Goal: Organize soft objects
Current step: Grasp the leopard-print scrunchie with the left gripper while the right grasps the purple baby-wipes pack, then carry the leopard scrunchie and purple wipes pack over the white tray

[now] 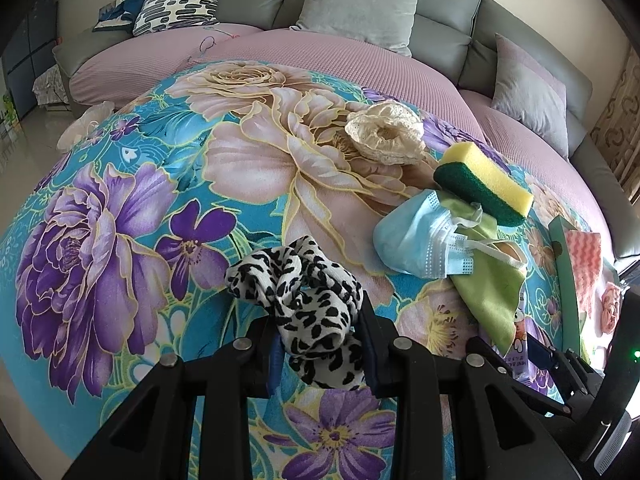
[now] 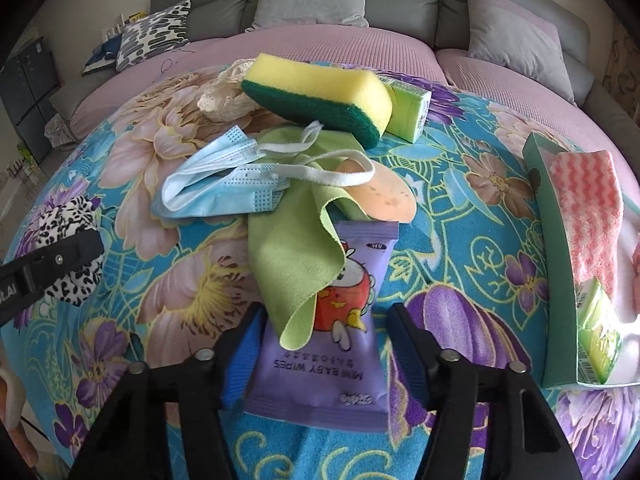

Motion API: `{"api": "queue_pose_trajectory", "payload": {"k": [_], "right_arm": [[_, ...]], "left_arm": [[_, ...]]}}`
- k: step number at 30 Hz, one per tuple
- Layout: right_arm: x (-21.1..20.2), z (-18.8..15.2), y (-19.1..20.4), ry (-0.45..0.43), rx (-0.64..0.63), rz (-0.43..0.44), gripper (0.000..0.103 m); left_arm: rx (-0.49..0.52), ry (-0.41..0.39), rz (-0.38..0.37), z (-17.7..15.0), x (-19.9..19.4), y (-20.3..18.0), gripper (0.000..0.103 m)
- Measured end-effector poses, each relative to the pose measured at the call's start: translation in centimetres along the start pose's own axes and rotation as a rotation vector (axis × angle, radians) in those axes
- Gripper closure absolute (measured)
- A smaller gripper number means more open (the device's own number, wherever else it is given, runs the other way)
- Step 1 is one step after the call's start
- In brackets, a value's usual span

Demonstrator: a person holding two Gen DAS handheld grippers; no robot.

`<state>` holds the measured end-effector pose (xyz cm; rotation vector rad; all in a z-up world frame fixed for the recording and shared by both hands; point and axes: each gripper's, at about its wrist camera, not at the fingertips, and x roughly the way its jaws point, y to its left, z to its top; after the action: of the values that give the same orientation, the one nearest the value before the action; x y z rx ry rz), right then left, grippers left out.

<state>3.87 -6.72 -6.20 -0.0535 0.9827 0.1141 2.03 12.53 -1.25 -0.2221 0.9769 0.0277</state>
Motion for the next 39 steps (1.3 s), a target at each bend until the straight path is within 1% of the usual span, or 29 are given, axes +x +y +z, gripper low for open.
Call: {"api": "queue_pose_trajectory", "payload": {"k": [4, 12, 18, 24, 29, 33, 39], "right_arm": [[-0.3, -0.3, -0.5, 0.008, -0.001, 0.015, 0.049], [-1.6, -0.8, -1.6, 0.027, 0.007, 0.01, 0.049], [-3.3, -0.8, -3.2, -0.001, 0.049, 0.0, 0.049], [-5.5, -0.1, -4.9, -0.058, 0.091, -0.02, 0.049], [-7.2, 0.5, -6.6, -0.097, 0.133, -0.047, 0.049], [-8.7, 1.0, -8.7, -0.123, 0.177, -0.088, 0.049], [-11.2, 1.9, -11.9, -0.164, 0.238, -0.141, 0.049]], "left_arm": [[0.002, -0.003, 0.0, 0.0, -0.1, -0.2, 0.07], [0.013, -0.012, -0.003, -0.1, -0.7, -1.0, 0.07], [0.032, -0.034, -0.01, -0.1, -1.7, -1.7, 0.07], [0.045, -0.05, -0.014, 0.1, -2.5, -2.7, 0.07], [0.078, -0.054, -0.04, 0.6, -3.0, -4.5, 0.07], [0.111, -0.061, -0.052, 1.2, -3.6, -6.4, 0.07], [0.179, -0.058, -0.078, 2.1, -4.3, -10.0, 0.07]]}}
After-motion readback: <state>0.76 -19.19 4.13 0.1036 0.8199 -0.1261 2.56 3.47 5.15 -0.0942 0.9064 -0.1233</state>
